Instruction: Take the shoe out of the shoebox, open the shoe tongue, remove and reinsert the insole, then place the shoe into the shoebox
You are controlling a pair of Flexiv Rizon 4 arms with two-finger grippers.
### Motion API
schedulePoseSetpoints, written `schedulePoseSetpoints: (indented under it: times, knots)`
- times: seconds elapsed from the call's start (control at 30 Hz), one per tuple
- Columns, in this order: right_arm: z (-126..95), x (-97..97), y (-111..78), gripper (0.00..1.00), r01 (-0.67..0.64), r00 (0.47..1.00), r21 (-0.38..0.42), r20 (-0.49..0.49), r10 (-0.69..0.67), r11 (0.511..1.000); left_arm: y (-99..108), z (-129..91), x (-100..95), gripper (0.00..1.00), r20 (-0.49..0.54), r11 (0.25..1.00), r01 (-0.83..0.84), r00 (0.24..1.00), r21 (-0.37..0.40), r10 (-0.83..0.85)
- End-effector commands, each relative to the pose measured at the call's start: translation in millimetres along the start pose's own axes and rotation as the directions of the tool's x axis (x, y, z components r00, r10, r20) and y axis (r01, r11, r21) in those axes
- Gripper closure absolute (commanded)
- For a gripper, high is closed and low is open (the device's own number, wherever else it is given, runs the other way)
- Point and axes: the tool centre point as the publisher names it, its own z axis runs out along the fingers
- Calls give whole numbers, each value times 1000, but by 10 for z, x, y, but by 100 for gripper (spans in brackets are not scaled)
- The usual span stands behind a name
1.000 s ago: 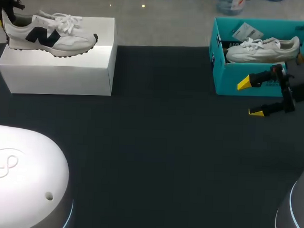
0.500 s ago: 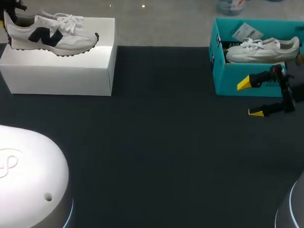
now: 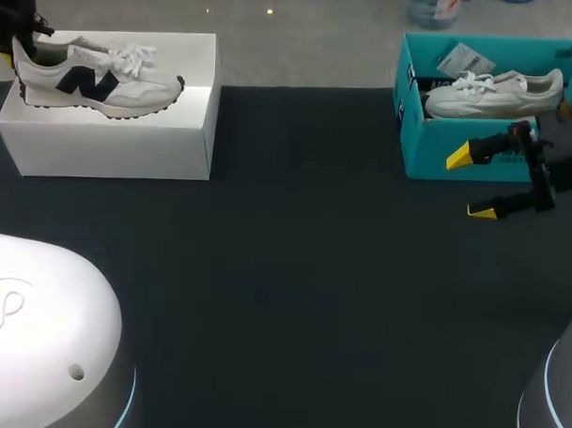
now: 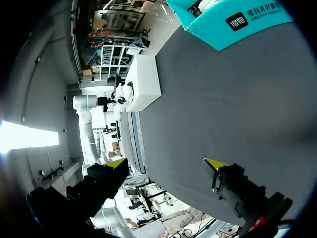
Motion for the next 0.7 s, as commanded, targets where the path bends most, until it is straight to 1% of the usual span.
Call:
schedulePoseSetpoints:
  times: [0.03, 0.17, 0.23, 0.37, 0.4, 0.7]
  knots:
    - [10, 2, -1, 0, -1, 1000, 0, 4, 1, 1000, 135, 201, -33, 100, 2, 999, 23, 1000, 31, -23]
    - [10, 2, -1, 0, -1, 1000, 0, 4, 1, 1000, 140, 381, -98, 100, 23, 999, 18, 1000, 45, -19]
    - [10, 2, -1, 0, -1, 1000, 0, 4, 1, 1000, 137, 478, -140, 100, 32, 999, 18, 999, 39, -19]
    - [10, 2, -1, 0, -1, 1000, 0, 4, 1, 1000, 122, 661, -204, 100, 21, 998, 2, 1000, 58, -3]
    - [10, 2, -1, 0, -1, 1000, 0, 4, 1, 1000, 115, 698, -209, 100, 22, 999, 11, 1000, 50, -12]
    - [10, 2, -1, 0, -1, 1000, 0, 4, 1, 1000, 16, 991, -259, 100, 17, 997, -6, 1000, 77, 5]
